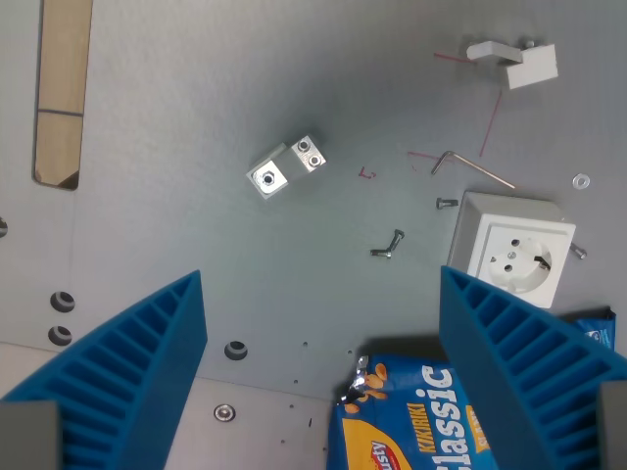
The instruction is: Rotate around base negative y
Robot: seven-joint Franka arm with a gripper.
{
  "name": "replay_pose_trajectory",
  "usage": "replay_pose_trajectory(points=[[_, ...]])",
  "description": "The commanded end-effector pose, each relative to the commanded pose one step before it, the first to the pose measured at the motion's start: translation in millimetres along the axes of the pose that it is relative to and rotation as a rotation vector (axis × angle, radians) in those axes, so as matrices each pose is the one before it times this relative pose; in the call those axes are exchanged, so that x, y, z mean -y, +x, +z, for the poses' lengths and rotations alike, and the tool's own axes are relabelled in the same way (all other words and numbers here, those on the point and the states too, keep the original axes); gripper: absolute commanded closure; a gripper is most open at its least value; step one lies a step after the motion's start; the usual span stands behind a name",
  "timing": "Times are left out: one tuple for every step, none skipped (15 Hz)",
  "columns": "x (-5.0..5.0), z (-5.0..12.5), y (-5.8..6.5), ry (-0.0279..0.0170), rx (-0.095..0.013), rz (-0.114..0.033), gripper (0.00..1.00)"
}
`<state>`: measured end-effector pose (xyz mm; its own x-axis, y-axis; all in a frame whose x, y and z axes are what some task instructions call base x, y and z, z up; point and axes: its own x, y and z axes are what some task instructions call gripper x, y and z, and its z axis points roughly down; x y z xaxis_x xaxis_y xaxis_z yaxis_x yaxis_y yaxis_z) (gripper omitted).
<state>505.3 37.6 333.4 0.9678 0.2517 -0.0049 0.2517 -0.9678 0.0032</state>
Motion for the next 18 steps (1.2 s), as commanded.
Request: replay_pose_trajectory(points=[[-0.03,-2.18,-0.15,-0.00417,-0.0171,-0.0004,0.0],[0.0,0.0,0.0,-0.00336,-0.0129,0.0001,0.0],[0.0,0.0,0.0,-0.00336,-0.0129,0.0001,0.0],[0.0,0.0,0.0,-0.00336,-0.0129,0.0001,0.0],[0.0,0.0,0.0,-0.00336,-0.0129,0.0001,0.0],[0.0,0.0,0.0,-0.00336,-0.0129,0.0001,0.0],[0.0,0.0,0.0,-0.00336,-0.0129,0.0001,0.0],[0.0,0.0,0.0,-0.00336,-0.0129,0.0,0.0],[0.0,0.0,0.0,-0.00336,-0.0129,0.0,0.0],[0.0,0.0,0.0,-0.00336,-0.0129,0.0,0.0],[0.0,0.0,0.0,-0.00336,-0.0129,0.0,0.0],[0.0,0.0,0.0,-0.00336,-0.0129,0.0,0.0],[0.0,0.0,0.0,-0.00336,-0.0129,0.0,0.0],[0.0,0.0,0.0,-0.00336,-0.0129,0.0,0.0],[0.0,0.0,0.0,-0.00336,-0.0129,0.0,0.0],[0.0,0.0,0.0,-0.00336,-0.0129,0.0,0.0],[0.0,0.0,0.0,-0.00336,-0.0129,0.0,0.0],[0.0,0.0,0.0,-0.00336,-0.0129,0.0,0.0]])
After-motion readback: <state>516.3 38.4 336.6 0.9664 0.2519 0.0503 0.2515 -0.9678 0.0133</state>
